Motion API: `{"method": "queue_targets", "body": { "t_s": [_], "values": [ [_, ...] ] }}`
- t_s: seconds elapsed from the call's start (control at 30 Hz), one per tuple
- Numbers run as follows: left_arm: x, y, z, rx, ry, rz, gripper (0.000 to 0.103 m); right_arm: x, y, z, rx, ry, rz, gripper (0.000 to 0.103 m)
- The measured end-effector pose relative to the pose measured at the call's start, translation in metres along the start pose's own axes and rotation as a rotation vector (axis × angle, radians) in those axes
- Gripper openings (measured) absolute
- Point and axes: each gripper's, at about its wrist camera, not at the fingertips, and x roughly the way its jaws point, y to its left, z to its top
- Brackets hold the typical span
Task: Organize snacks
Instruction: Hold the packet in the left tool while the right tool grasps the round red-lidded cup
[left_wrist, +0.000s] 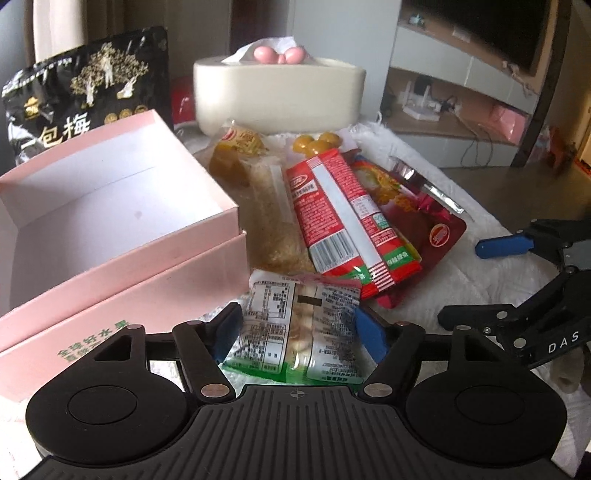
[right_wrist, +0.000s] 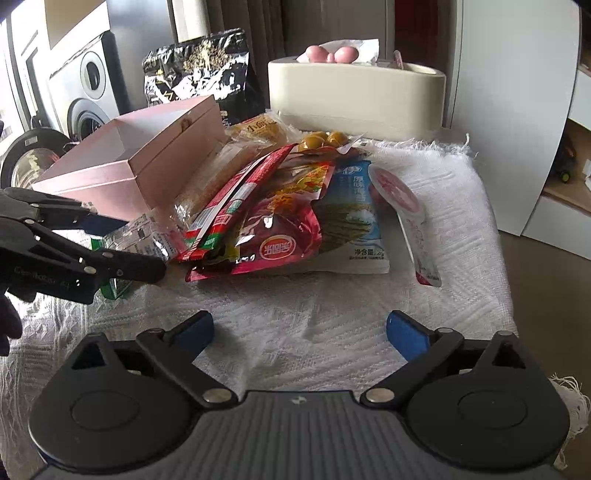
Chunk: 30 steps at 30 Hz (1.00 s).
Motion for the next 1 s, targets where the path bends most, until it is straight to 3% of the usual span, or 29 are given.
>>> {"method": "queue_targets", "body": {
  "t_s": [0.17, 0.23, 0.33, 0.43, 0.53, 0.77, 0.9, 1.0],
  "values": [
    [-0.005, -0.005, -0.001, 0.026, 0.0, -0.006, 0.068, -0.002, 0.004, 0.0, -0.022, 0.009, -0.013, 0.099],
    [-0.012, 0.001, 0.0, -0.005, -0.006, -0.048, 0.066, -0.009, 0.007, 0.0, -0.024, 0.0, -0.008, 0.091],
    [-0.03, 0.008, 0.0, -0.042, -0.049, -0.074, 0.064, -0.028, 0.015, 0.003, -0.069, -0.071, -0.023, 0.091],
    [-0.046, 0.014, -0.001, -0.073, -0.081, -0.086, 0.064, -0.042, 0.018, 0.017, -0.125, -0.177, -0.12, 0.091],
    [-0.057, 0.016, -0.006, -0.092, -0.087, -0.086, 0.064, -0.036, -0.003, 0.04, -0.051, -0.215, -0.169, 0.089],
    [-0.072, 0.024, -0.025, -0.15, -0.075, -0.056, 0.064, 0.017, -0.06, 0.072, 0.141, -0.167, -0.114, 0.079],
    [-0.077, 0.033, -0.034, -0.209, -0.067, -0.051, 0.064, 0.04, -0.074, 0.066, 0.224, -0.083, -0.069, 0.052],
    [-0.074, 0.036, -0.036, -0.226, -0.051, -0.054, 0.064, 0.034, -0.081, 0.058, 0.288, -0.11, -0.065, 0.046]
  ]
}}
